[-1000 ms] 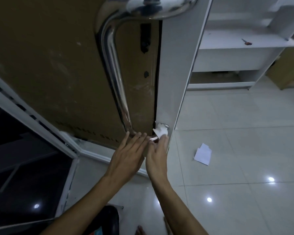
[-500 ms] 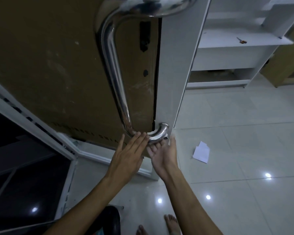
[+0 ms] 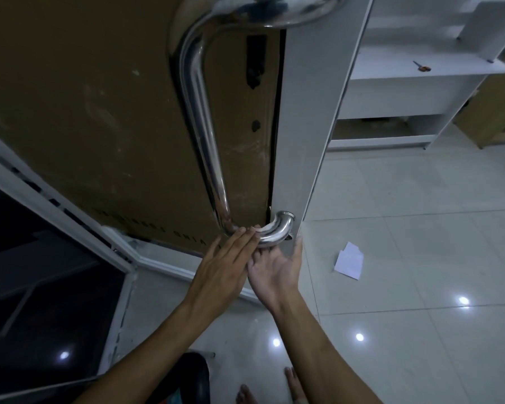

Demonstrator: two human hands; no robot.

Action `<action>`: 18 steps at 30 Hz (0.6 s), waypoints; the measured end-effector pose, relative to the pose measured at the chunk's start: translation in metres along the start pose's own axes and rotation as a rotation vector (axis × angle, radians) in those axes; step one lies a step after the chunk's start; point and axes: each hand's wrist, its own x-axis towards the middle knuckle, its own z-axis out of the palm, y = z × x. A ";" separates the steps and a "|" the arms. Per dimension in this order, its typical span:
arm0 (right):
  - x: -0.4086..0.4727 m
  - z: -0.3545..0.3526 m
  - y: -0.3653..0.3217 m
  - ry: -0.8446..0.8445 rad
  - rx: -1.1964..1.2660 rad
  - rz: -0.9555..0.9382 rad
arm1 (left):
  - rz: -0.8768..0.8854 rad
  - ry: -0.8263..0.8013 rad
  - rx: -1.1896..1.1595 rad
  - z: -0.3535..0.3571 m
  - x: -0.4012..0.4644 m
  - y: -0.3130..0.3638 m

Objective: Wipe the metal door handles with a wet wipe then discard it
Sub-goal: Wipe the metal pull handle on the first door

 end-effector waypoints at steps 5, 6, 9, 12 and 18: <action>0.003 -0.003 -0.016 0.112 0.045 -0.071 | 0.044 0.004 -0.116 -0.001 0.000 -0.007; 0.007 -0.002 -0.024 0.120 0.034 -0.082 | 0.044 -0.001 -0.122 -0.002 0.000 -0.008; 0.016 0.000 -0.036 0.122 0.016 -0.064 | 0.039 -0.018 -0.135 -0.003 0.001 -0.010; 0.017 -0.001 -0.020 0.096 0.060 -0.061 | 0.041 -0.006 -0.173 -0.004 0.001 -0.011; -0.005 0.005 0.008 0.156 -0.081 -0.157 | 0.059 0.010 -0.193 -0.008 0.002 -0.011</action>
